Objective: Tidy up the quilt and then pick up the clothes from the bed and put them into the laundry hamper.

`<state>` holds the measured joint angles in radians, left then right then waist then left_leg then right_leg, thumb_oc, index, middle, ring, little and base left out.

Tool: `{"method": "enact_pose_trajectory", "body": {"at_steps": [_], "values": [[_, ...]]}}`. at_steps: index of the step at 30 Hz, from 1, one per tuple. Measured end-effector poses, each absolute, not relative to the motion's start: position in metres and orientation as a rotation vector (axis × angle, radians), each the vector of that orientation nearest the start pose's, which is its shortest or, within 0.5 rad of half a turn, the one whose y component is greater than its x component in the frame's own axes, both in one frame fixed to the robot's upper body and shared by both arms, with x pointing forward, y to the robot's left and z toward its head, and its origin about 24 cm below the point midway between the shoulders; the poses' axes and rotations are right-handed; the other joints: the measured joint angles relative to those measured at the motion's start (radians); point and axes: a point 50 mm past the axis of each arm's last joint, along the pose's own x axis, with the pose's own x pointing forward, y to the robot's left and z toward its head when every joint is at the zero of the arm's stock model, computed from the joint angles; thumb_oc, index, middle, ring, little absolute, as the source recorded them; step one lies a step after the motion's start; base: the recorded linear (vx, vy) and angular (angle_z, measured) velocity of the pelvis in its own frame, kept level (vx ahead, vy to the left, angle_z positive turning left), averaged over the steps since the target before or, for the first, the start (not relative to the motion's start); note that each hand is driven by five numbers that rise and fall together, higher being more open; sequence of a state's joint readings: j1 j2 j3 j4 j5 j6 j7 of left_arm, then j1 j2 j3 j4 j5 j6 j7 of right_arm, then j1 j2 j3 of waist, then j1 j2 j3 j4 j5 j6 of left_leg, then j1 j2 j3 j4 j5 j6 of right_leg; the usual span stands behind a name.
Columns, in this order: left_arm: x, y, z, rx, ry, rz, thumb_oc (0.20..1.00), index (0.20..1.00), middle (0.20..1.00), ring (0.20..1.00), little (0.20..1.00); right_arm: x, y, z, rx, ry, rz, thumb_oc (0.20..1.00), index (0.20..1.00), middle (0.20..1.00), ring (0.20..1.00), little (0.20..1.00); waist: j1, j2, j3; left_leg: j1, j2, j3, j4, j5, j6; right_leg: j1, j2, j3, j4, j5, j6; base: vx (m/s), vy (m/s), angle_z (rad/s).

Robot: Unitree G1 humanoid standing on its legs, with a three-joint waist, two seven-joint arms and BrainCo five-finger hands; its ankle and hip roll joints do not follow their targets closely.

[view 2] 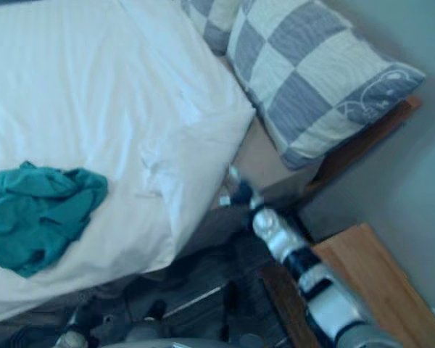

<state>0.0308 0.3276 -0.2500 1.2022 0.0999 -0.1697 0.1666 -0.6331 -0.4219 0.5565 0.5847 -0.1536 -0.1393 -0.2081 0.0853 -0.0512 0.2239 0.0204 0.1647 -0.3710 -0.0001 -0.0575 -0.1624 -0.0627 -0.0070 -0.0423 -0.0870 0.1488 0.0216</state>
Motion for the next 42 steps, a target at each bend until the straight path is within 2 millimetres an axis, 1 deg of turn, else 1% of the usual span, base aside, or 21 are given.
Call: {"method": "enact_pose_trajectory", "body": {"at_steps": [1, 2, 4, 5, 6, 8, 9, 10, 13, 16, 18, 19, 21, 27, 30, 33, 34, 35, 38, 40, 42], "values": [[0.095, 0.252, -0.15, 0.567, 1.042, 0.012, 1.0, 1.0, 1.0, 1.0, 1.0, 0.353, -0.131, 0.094, -0.809, -0.234, 0.222, 1.0, 1.0, 1.0, 1.0, 1.0, 0.008, -0.009, 0.01, -0.049, -0.018, 0.08, 0.058, 0.046, 0.004, 0.014, -0.025, -0.058, -0.002, -0.01, -0.012, -0.05, -0.24, 1.7], [0.107, 0.245, -0.146, 0.557, 0.98, 0.011, 1.0, 1.0, 1.0, 1.0, 1.0, 0.354, -0.147, 0.109, -0.849, -0.282, 0.173, 1.0, 1.0, 1.0, 1.0, 1.0, -0.025, -0.032, 0.01, -0.144, -0.038, 0.287, 0.138, 0.032, 0.017, 0.015, -0.06, -0.132, 0.0, -0.025, -0.006, -0.04, -0.198, 1.57], [0.122, 0.247, -0.138, 0.577, 0.903, -0.015, 1.0, 1.0, 1.0, 1.0, 1.0, 0.358, -0.155, 0.122, -0.878, -0.311, 0.147, 1.0, 1.0, 1.0, 1.0, 1.0, -0.025, -0.041, 0.015, -0.184, -0.032, 0.459, 0.168, 0.02, 0.035, 0.011, -0.071, -0.179, -0.001, -0.027, -0.008, 0.0, -0.155, 1.3], [0.128, 0.248, -0.134, 0.578, 0.877, -0.028, 1.0, 1.0, 1.0, 1.0, 1.0, 0.356, -0.168, 0.132, -0.908, -0.336, 0.115, 1.0, 1.0, 1.0, 1.0, 1.0, -0.049, -0.036, 0.015, -0.231, -0.033, 0.614, 0.232, 0.014, 0.059, 0.017, -0.087, -0.269, -0.001, -0.043, -0.017, 0.07, -0.08, 1.58], [0.133, 0.245, -0.133, 0.578, 0.862, -0.04, 1.0, 1.0, 1.0, 1.0, 1.0, 0.356, -0.178, 0.136, -0.93, -0.338, 0.091, 1.0, 1.0, 1.0, 1.0, 1.0, -0.072, -0.027, 0.011, -0.249, -0.04, 0.654, 0.239, 0.013, 0.064, 0.017, -0.091, -0.297, 0.0, -0.046, -0.014, 0.1, -0.093, 1.32], [0.133, 0.245, -0.132, 0.575, 0.857, -0.054, 1.0, 1.0, 1.0, 1.0, 1.0, 0.357, -0.189, 0.149, -0.935, -0.362, 0.032, 1.0, 1.0, 1.0, 1.0, 1.0, -0.058, -0.005, 0.012, -0.204, -0.032, 0.696, 0.139, 0.036, 0.083, 0.021, -0.071, -0.315, 0.0, -0.048, -0.01, 0.02, -0.158, 0.53], [0.133, 0.242, -0.133, 0.576, 0.856, -0.077, 1.0, 1.0, 1.0, 1.0, 1.0, 0.356, -0.195, 0.157, -0.968, -0.38, 0.018, 1.0, 1.0, 1.0, 1.0, 1.0, -0.084, 0.024, 0.012, -0.211, -0.03, 0.665, 0.093, 0.076, 0.095, 0.021, -0.053, -0.345, 0.0, -0.054, -0.001, -0.11, -0.089, 0.8], [0.142, 0.246, -0.129, 0.605, 0.836, -0.093, 1.0, 1.0, 1.0, 1.0, 1.0, 0.358, -0.207, 0.164, -0.975, -0.387, -0.04, 1.0, 1.0, 1.0, 1.0, 1.0, -0.088, 0.018, 0.016, -0.232, -0.045, 0.631, 0.065, 0.11, 0.126, 0.004, -0.057, -0.366, -0.001, -0.052, 0.002, -0.09, -0.027, 0.94], [0.156, 0.254, -0.122, 0.64, 0.808, -0.093, 1.0, 1.0, 1.0, 1.0, 1.0, 0.374, -0.219, 0.195, -1.016, -0.407, -0.133, 1.0, 1.0, 1.0, 1.0, 1.0, -0.09, 0.015, 0.022, -0.283, -0.091, 0.597, -0.013, 0.17, 0.162, -0.067, -0.08, -0.339, -0.001, -0.049, 0.023, -0.06, -0.001, 0.6], [0.159, 0.256, -0.12, 0.641, 0.8, -0.083, 1.0, 1.0, 1.0, 1.0, 1.0, 0.385, -0.225, 0.204, -1.051, -0.373, -0.179, 1.0, 1.0, 1.0, 1.0, 1.0, -0.053, 0.04, 0.04, -0.281, -0.117, 0.581, -0.061, 0.191, 0.173, -0.083, -0.103, -0.322, -0.006, -0.046, 0.031, -0.03, -0.005, 0.17], [0.152, 0.263, -0.121, 0.655, 0.819, -0.074, 1.0, 1.0, 1.0, 1.0, 1.0, 0.391, -0.214, 0.202, -1.026, -0.372, -0.172, 1.0, 1.0, 1.0, 1.0, 1.0, -0.031, 0.043, 0.068, -0.281, -0.124, 0.584, -0.073, 0.2, 0.172, -0.094, -0.109, -0.273, -0.007, -0.04, 0.049, -0.02, -0.026, -0.02], [0.151, 0.266, -0.12, 0.662, 0.821, -0.069, 1.0, 1.0, 1.0, 1.0, 1.0, 0.395, -0.21, 0.195, -1.022, -0.343, -0.159, 0.46, 0.46, 0.46, 0.46, 0.46, -0.019, 0.039, 0.094, -0.281, -0.124, 0.588, -0.076, 0.199, 0.169, -0.097, -0.108, -0.264, -0.007, -0.034, 0.053, 0.0, -0.042, -0.06], [0.15, 0.267, -0.121, 0.663, 0.827, -0.066, 1.0, 1.0, 1.0, 1.0, 1.0, 0.397, -0.205, 0.179, -1.025, -0.294, -0.135, 0.2, 0.2, 0.2, 0.2, 0.2, -0.007, 0.041, 0.123, -0.283, -0.122, 0.586, -0.078, 0.205, 0.167, -0.099, -0.105, -0.265, -0.006, -0.029, 0.054, 0.02, -0.039, -0.01], [0.157, 0.263, -0.119, 0.659, 0.802, -0.064, 1.0, 1.0, 1.0, 1.0, 1.0, 0.395, -0.218, 0.147, -0.974, -0.16, -0.167, 0.2, 0.2, 0.2, 0.2, 0.2, -0.009, 0.038, 0.129, -0.266, -0.113, 0.574, -0.078, 0.208, 0.164, -0.07, -0.093, -0.278, -0.001, -0.029, 0.054, 0.05, -0.024, 0.09], [0.164, 0.261, -0.116, 0.658, 0.779, -0.051, 1.0, 1.0, 1.0, 1.0, 1.0, 0.386, -0.224, 0.122, -0.901, -0.091, -0.17, 0.2, 0.2, 0.2, 0.2, 0.2, -0.016, 0.027, 0.128, -0.216, -0.109, 0.56, -0.079, 0.203, 0.159, -0.015, -0.088, -0.276, -0.006, -0.034, 0.051, 0.06, 0.013, 0.15], [0.17, 0.263, -0.112, 0.647, 0.758, -0.012, 1.0, 1.0, 1.0, 1.0, 1.0, 0.362, -0.241, 0.087, -0.72, -0.016, -0.228, 0.2, 0.2, 0.2, 0.2, 0.2, -0.029, -0.001, 0.12, -0.184, -0.108, 0.554, -0.08, 0.193, 0.149, 0.021, -0.088, -0.276, -0.006, -0.047, 0.054, 0.1, 0.033, 0.05], [0.167, 0.264, -0.113, 0.642, 0.768, -0.001, 1.0, 1.0, 1.0, 1.0, 1.0, 0.347, -0.249, 0.064, -0.63, 0.04, -0.263, 0.947, 0.947, 0.947, 0.947, 0.947, -0.034, -0.016, 0.11, -0.163, -0.109, 0.554, -0.08, 0.19, 0.146, 0.041, -0.088, -0.275, -0.006, -0.047, 0.054, 0.1, 0.039, -0.02], [0.164, 0.265, -0.114, 0.642, 0.779, 0.005, 1.0, 1.0, 1.0, 1.0, 1.0, 0.337, -0.254, 0.05, -0.614, 0.082, -0.269, 1.0, 1.0, 1.0, 1.0, 1.0, -0.043, -0.024, 0.104, -0.155, -0.108, 0.557, -0.08, 0.185, 0.144, 0.047, -0.088, -0.272, -0.006, -0.048, 0.054, 0.1, 0.039, -0.05], [0.161, 0.269, -0.116, 0.616, 0.815, 0.051, 1.0, 1.0, 1.0, 1.0, 1.0, 0.295, -0.276, 0.009, -0.473, 0.209, -0.364, 1.0, 1.0, 1.0, 1.0, 1.0, -0.071, -0.061, 0.053, -0.135, -0.109, 0.581, -0.081, 0.165, 0.135, 0.054, -0.092, -0.246, -0.006, -0.054, 0.058, 0.11, 0.054, -0.22], [0.146, 0.278, -0.124, 0.585, 0.904, 0.102, 1.0, 1.0, 1.0, 1.0, 1.0, 0.238, -0.315, -0.042, -0.392, 0.488, -0.522, 1.0, 1.0, 1.0, 1.0, 1.0, -0.108, -0.086, -0.032, -0.12, -0.108, 0.605, -0.088, 0.147, 0.136, 0.056, -0.097, -0.22, -0.007, -0.056, 0.061, 0.07, 0.031, -0.4], [0.141, 0.28, -0.126, 0.589, 0.933, 0.108, 1.0, 1.0, 1.0, 1.0, 1.0, 0.19, -0.344, -0.065, -0.403, 0.668, -0.616, 1.0, 1.0, 1.0, 1.0, 1.0, -0.127, -0.084, -0.078, -0.12, -0.109, 0.607, -0.088, 0.142, 0.138, 0.055, -0.1, -0.218, -0.006, -0.058, 0.064, 0.04, 0.037, -0.15]]}}
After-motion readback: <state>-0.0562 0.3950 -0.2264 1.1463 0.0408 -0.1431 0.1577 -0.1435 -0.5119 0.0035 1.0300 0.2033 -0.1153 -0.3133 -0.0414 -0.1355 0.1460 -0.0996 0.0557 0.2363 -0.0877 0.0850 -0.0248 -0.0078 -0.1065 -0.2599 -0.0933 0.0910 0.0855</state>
